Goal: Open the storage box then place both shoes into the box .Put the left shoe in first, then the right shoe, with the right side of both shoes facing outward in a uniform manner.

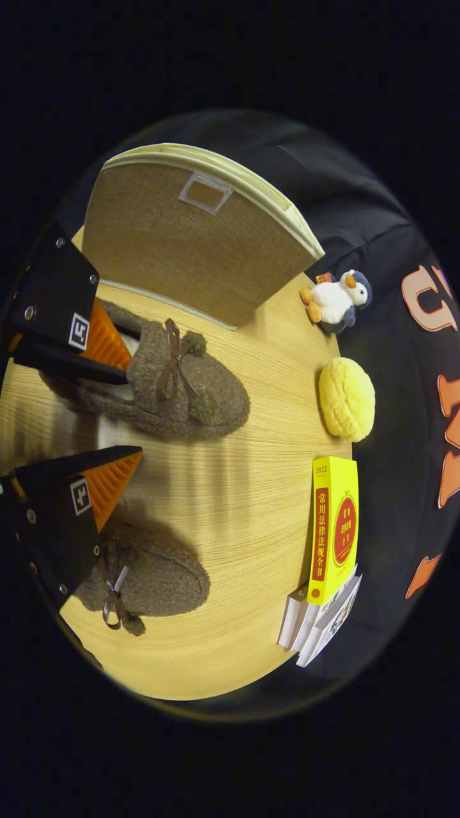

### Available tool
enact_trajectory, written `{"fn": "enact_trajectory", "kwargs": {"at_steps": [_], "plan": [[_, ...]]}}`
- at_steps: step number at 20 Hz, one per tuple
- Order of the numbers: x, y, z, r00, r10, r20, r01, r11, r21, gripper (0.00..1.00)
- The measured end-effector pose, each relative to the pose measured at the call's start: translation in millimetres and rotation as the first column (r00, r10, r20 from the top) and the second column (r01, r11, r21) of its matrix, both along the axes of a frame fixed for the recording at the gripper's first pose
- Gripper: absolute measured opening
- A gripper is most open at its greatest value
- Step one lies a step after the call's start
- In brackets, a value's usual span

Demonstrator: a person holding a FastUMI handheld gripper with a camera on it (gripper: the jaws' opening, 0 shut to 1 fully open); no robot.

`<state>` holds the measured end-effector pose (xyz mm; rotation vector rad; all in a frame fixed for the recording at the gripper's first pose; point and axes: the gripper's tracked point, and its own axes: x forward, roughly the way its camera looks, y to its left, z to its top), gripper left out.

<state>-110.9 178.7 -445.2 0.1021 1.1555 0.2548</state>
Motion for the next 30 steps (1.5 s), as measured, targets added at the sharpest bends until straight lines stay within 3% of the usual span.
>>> {"fn": "enact_trajectory", "kwargs": {"at_steps": [2,8,9,22,30], "plan": [[7.7,4.0,-4.5,1.000,-0.009,0.018,0.009,1.000,-0.003,0.41],[11.9,4.8,-8.7,0.999,-0.038,0.021,0.039,0.998,-0.043,0.07],[10.8,7.6,-7.4,0.999,-0.046,0.005,0.046,0.999,-0.021,0.05],[37.4,37.0,127.2,0.994,-0.102,0.043,0.099,0.994,0.047,0.04],[49.9,103.4,194.1,0.996,-0.066,0.060,0.059,0.991,0.121,0.03]]}}
